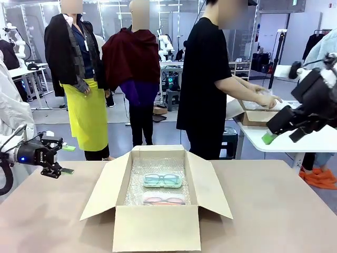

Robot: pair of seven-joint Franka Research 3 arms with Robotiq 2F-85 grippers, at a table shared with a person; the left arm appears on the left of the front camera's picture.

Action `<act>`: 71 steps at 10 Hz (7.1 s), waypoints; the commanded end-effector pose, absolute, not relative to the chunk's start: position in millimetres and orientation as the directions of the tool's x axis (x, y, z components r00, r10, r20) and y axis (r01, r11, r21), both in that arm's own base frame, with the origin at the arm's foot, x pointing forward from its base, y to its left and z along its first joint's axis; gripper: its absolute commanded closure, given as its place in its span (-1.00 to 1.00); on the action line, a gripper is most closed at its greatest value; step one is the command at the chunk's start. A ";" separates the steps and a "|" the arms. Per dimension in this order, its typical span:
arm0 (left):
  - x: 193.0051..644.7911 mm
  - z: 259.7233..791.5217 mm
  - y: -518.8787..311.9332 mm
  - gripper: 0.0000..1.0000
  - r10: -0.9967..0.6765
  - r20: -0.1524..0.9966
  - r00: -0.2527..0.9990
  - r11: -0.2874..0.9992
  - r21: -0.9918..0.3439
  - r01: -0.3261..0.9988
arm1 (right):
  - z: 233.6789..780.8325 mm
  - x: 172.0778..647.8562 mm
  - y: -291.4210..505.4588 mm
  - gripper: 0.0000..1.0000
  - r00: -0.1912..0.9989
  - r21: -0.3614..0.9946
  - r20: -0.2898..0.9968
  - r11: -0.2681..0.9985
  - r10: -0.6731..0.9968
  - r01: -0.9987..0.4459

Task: Pack the glasses set securely to prepare it for shipping.
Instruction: Position the Package Box on the left side of the table.

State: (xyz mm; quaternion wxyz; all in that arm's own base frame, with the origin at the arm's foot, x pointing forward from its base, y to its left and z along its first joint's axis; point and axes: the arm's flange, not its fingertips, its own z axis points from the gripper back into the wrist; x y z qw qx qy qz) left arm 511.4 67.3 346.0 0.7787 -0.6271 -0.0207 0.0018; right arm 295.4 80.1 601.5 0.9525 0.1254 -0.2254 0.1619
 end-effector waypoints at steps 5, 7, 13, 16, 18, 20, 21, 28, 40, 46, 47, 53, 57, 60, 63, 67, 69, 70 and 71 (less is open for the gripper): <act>508.4 351.3 71.7 -1.00 0.044 0.035 0.998 0.242 -0.970 0.023 | 600.9 300.5 86.8 -1.00 0.833 0.155 0.482 0.909 0.273 -0.388; 512.2 347.8 71.4 -1.00 0.039 0.036 0.999 0.220 -0.975 0.026 | 600.9 300.5 86.8 -1.00 0.833 0.155 0.482 0.909 0.273 -0.388; 516.6 263.0 72.6 -1.00 0.010 0.157 0.988 0.101 -0.983 0.155 | 600.9 300.5 86.8 -1.00 0.833 0.155 0.482 0.909 0.273 -0.388; 514.9 232.4 55.5 -1.00 0.050 0.180 0.982 0.129 -0.977 0.172 | 600.9 300.5 86.8 -1.00 0.833 0.155 0.482 0.909 0.273 -0.388; 520.3 220.9 43.3 -1.00 0.051 0.183 0.982 0.102 -0.979 0.177 | 600.9 300.5 86.8 -1.00 0.833 0.155 0.482 0.909 0.273 -0.388; 517.4 216.4 28.9 -1.00 0.072 0.173 0.982 0.094 -0.982 0.166 | 600.9 300.5 86.8 -1.00 0.833 0.155 0.482 0.909 0.273 -0.388; 518.3 212.9 22.3 -1.00 0.069 0.164 0.984 0.086 -0.984 0.158 | 600.9 300.5 86.8 -1.00 0.833 0.155 0.482 0.909 0.273 -0.388; 504.4 224.3 -0.7 0.38 0.070 0.166 0.984 0.039 -0.986 0.164 | 600.9 300.5 86.8 -1.00 0.833 0.155 0.482 0.909 0.273 -0.388; 504.1 237.2 7.3 1.00 0.043 0.188 0.981 0.062 -0.981 0.185 | 600.9 300.5 86.8 -1.00 0.833 0.155 0.482 0.909 0.273 -0.388; 498.8 268.7 107.0 1.00 0.050 0.100 0.994 0.151 -0.984 0.092 | 600.9 300.5 86.8 -1.00 0.833 0.155 0.482 0.909 0.273 -0.388; 497.1 274.6 130.3 1.00 0.069 0.116 0.991 0.163 -0.981 0.103 | 600.9 300.5 86.8 -1.00 0.833 0.155 0.482 0.909 0.273 -0.388; 488.5 296.7 254.0 1.00 0.049 0.144 0.988 0.238 -0.963 0.129 | 600.9 300.5 86.8 -1.00 0.833 0.155 0.482 0.909 0.273 -0.388; 500.1 307.6 324.0 1.00 -0.033 0.081 0.996 0.254 -0.963 0.087 | 600.9 300.5 86.8 -1.00 0.833 0.155 0.482 0.909 0.273 -0.388; 502.7 313.5 352.7 1.00 -0.029 0.072 0.997 0.264 -0.961 0.078 | 600.9 300.5 86.8 -1.00 0.833 0.155 0.482 0.909 0.273 -0.388; 498.9 315.1 358.8 1.00 -0.026 0.080 0.996 0.279 -0.957 0.084 | 600.9 300.5 86.8 -1.00 0.833 0.155 0.482 0.909 0.273 -0.388; 495.8 317.1 349.7 -0.53 0.025 0.089 0.996 0.296 -0.952 0.078 | 600.9 300.5 86.8 -1.00 0.833 0.155 0.482 0.909 0.273 -0.388; 490.2 329.4 352.3 -1.00 0.068 0.113 0.991 0.333 -0.939 0.084 | 600.9 300.5 86.8 -1.00 0.833 0.155 0.482 0.909 0.273 -0.388; 486.1 338.0 357.0 -1.00 0.100 0.134 0.986 0.391 -0.917 0.085 | 600.9 300.5 86.8 -1.00 0.833 0.155 0.482 0.909 0.273 -0.388; 480.5 349.0 362.6 -1.00 0.127 0.162 0.979 0.438 -0.894 0.091 | 600.9 300.5 86.8 -1.00 0.833 0.155 0.482 0.909 0.273 -0.388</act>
